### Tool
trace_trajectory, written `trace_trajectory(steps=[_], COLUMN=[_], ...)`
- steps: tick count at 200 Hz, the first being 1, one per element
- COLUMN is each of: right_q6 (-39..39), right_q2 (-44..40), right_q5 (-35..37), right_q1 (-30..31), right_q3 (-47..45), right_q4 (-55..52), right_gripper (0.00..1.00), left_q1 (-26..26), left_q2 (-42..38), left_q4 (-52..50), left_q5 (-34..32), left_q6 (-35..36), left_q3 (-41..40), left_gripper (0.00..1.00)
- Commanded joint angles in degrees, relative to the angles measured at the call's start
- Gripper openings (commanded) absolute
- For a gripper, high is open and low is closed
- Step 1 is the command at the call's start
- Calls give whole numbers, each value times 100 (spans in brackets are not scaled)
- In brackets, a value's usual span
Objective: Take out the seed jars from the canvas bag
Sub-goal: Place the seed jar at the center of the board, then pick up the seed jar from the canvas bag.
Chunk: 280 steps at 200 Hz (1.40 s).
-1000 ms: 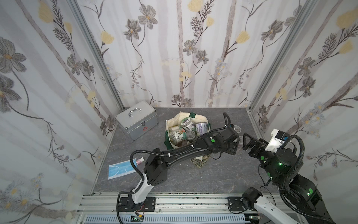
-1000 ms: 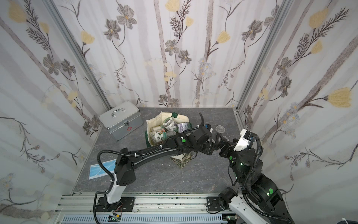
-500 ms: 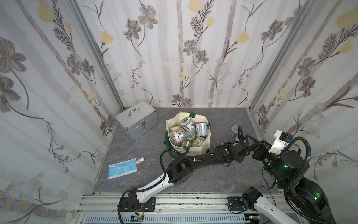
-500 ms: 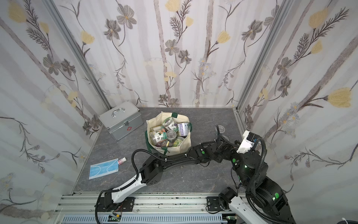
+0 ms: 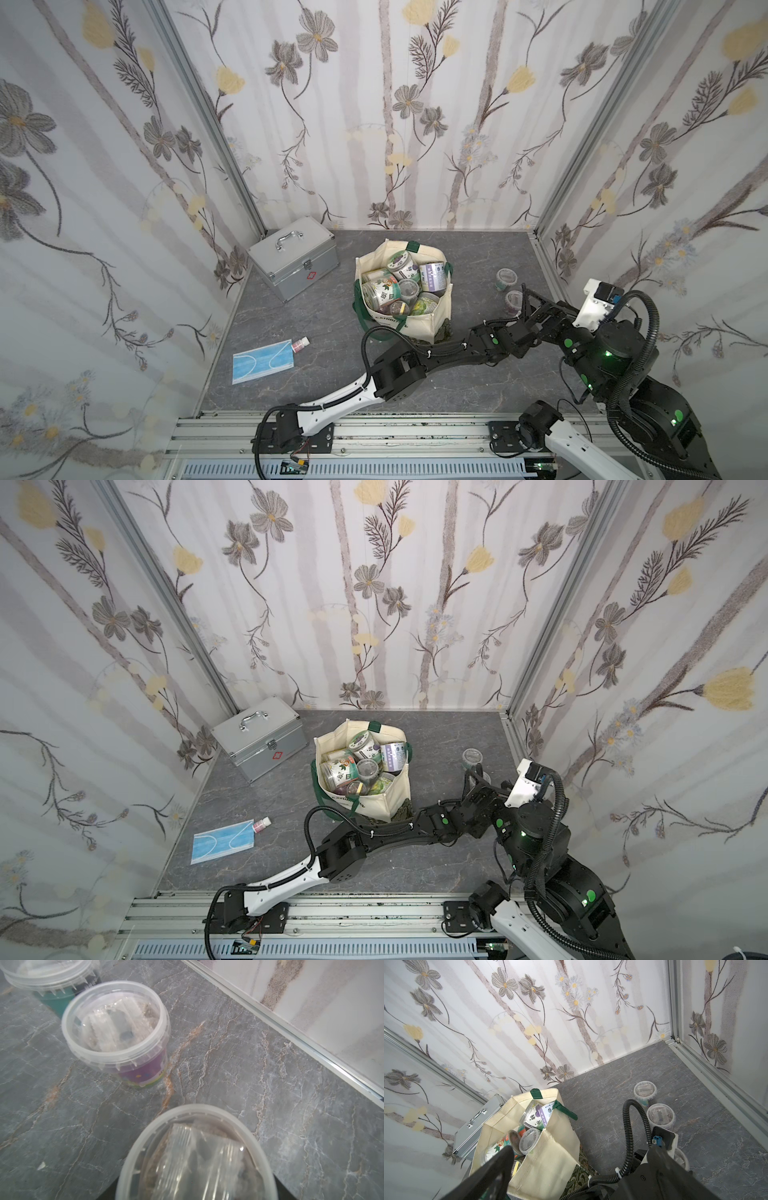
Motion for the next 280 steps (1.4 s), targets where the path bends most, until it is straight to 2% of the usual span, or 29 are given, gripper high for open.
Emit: trace_trajectory(steps=[1,24,73,101,177,210,241,262,280], right_q6=[-10,-4,-8,-142,-165,-146,-125,-110,-94], right_q2=[30,56,39,-39,-494,-395,-72,243,604], right_q5=[-32,-50,-126,-513,-966,-1075,-1472,-1914,-2377], right_q1=[-3,-3,-2,-2,2,-3,-4,-2,-4], right_q3=[-37,-71,-9,264,696,619,472,322,212], right_q4=[13,13,3,85,437,464,623,890,1148], right_gripper=[100,100,100,100,100,100,100,100,100], left_q1=[-28,-64,-94,-97,-113,-117,-91,105,538], left_q2=[93,27,-595,-1289,-3976,-5446,-6808,-7735,-8486], left_q4=[52,-110,-709,-1130,-752,-423,-316,-349,-441], left_q5=[-6,32,210,260,348,-39,-422,-429,-44], left_q6=[70,63,-232,-398,-715,-731,-695,-825,-1124], left_q3=[124,154,132,-51,-2812,-4338,-5665,-6549,-7200], left_gripper=[74,100,100,100,100,100,100,100,100])
